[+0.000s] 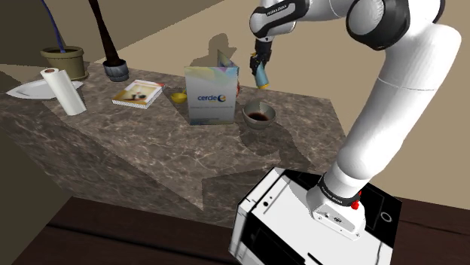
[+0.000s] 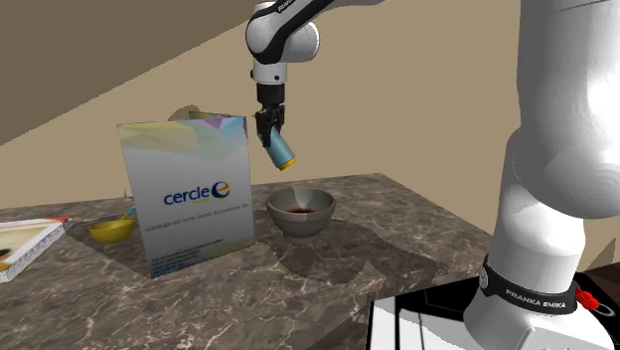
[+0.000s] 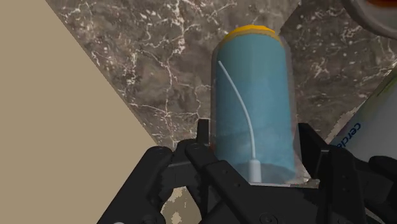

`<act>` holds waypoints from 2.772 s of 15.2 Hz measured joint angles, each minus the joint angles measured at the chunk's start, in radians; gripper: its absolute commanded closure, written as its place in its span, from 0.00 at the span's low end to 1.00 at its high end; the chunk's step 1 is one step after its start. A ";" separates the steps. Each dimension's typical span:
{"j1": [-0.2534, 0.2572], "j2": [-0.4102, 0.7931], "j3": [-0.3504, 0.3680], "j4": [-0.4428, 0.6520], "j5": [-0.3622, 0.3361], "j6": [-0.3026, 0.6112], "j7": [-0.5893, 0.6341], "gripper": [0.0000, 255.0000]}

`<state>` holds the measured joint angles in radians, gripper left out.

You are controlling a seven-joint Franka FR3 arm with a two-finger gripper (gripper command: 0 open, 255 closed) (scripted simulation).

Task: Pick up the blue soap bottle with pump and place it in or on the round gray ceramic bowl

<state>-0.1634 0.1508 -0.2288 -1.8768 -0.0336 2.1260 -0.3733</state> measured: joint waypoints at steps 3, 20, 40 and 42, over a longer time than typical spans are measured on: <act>0.026 -0.119 0.012 -0.159 -0.038 0.040 0.055 1.00; 0.088 -0.542 0.131 -0.657 -0.119 0.099 0.291 1.00; 0.084 -0.464 0.126 -0.727 -0.131 0.248 0.306 0.00; 0.084 -0.463 0.126 -0.727 -0.131 0.249 0.306 0.00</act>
<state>-0.0798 -0.3122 -0.1027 -2.6042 -0.1645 2.3746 -0.0669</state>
